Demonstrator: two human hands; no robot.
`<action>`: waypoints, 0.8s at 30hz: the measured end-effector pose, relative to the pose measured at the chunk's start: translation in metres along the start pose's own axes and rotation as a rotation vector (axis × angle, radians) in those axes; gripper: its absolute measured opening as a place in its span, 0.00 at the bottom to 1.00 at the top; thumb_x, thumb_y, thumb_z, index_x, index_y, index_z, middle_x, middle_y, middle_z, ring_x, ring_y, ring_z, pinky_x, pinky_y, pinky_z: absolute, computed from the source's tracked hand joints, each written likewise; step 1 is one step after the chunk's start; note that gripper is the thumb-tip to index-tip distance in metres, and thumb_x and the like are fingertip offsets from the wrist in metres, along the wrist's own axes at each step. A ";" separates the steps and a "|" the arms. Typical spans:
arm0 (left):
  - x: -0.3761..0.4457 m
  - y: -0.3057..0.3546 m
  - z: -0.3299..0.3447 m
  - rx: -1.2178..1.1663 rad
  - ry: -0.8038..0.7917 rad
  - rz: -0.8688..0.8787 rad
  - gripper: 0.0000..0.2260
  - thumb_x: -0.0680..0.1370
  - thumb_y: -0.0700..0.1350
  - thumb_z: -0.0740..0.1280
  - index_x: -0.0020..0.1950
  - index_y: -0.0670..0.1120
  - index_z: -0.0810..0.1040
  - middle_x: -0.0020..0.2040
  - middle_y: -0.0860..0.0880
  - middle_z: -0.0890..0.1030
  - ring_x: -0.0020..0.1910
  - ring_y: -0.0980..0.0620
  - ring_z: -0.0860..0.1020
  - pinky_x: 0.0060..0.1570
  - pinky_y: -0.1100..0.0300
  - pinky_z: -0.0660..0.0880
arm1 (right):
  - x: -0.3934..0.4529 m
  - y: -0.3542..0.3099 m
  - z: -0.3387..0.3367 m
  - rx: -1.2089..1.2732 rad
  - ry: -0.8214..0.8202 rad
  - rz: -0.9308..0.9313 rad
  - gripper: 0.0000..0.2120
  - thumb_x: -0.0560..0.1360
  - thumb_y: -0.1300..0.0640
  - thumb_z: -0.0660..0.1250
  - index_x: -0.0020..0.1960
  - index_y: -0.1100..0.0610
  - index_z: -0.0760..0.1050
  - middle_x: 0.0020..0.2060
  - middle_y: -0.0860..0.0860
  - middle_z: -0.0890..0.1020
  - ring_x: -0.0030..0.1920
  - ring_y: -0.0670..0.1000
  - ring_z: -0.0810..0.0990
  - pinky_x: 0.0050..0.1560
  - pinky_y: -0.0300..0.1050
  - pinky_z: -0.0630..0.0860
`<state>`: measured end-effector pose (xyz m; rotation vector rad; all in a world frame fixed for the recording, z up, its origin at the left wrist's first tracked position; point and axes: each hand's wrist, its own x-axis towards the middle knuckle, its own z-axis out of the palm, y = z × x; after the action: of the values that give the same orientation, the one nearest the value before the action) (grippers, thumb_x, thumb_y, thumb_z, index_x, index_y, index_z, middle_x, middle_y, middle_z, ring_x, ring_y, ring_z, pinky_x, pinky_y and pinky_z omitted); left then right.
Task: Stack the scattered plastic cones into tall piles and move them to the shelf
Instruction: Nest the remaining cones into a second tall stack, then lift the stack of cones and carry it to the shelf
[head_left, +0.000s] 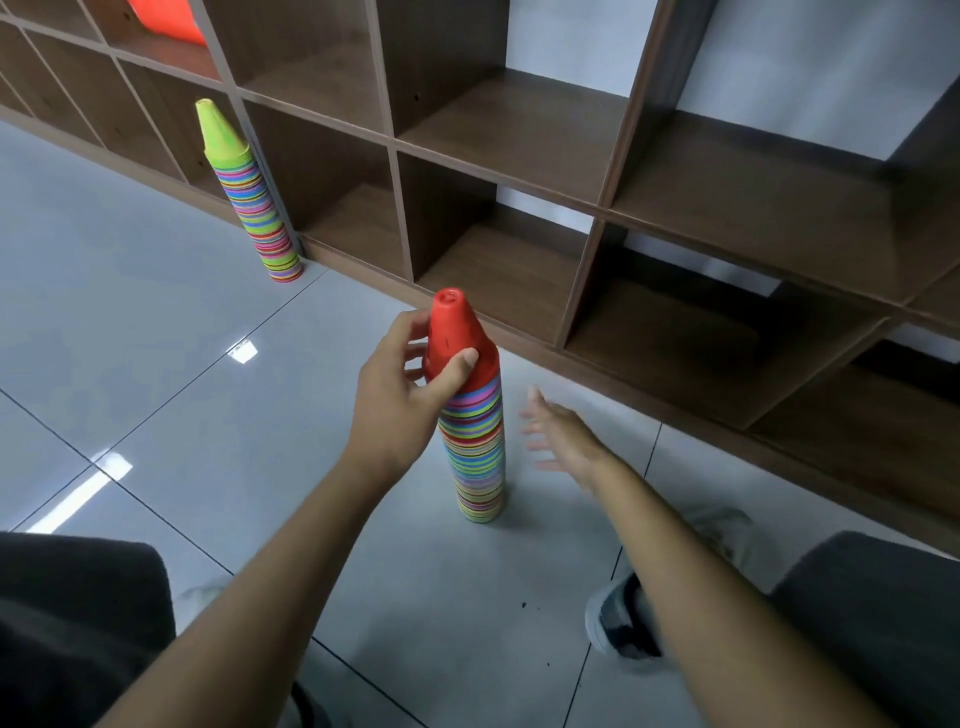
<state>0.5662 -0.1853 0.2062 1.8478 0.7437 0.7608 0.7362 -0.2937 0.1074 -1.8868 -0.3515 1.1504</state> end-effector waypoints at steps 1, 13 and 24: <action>0.001 0.000 -0.001 -0.010 0.012 -0.010 0.18 0.77 0.55 0.70 0.65 0.53 0.74 0.58 0.57 0.79 0.55 0.64 0.77 0.46 0.73 0.75 | 0.003 0.016 0.005 0.019 -0.035 0.067 0.32 0.80 0.34 0.52 0.72 0.56 0.69 0.67 0.58 0.74 0.64 0.58 0.75 0.64 0.60 0.74; 0.005 -0.011 -0.026 -0.041 0.046 -0.046 0.16 0.77 0.55 0.69 0.63 0.52 0.75 0.57 0.61 0.79 0.57 0.60 0.77 0.44 0.76 0.73 | 0.025 0.072 0.042 0.288 -0.123 0.399 0.39 0.74 0.26 0.52 0.77 0.47 0.62 0.79 0.57 0.56 0.75 0.65 0.59 0.67 0.70 0.67; 0.041 -0.048 -0.049 -0.176 0.042 -0.112 0.18 0.78 0.54 0.70 0.65 0.52 0.73 0.60 0.54 0.79 0.57 0.51 0.81 0.51 0.63 0.79 | 0.058 0.071 0.065 0.428 -0.069 0.448 0.25 0.78 0.33 0.56 0.63 0.52 0.73 0.48 0.50 0.81 0.48 0.54 0.80 0.57 0.58 0.74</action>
<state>0.5459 -0.1105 0.1858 1.6229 0.7750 0.7700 0.6998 -0.2643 0.0045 -1.5831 0.2823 1.4514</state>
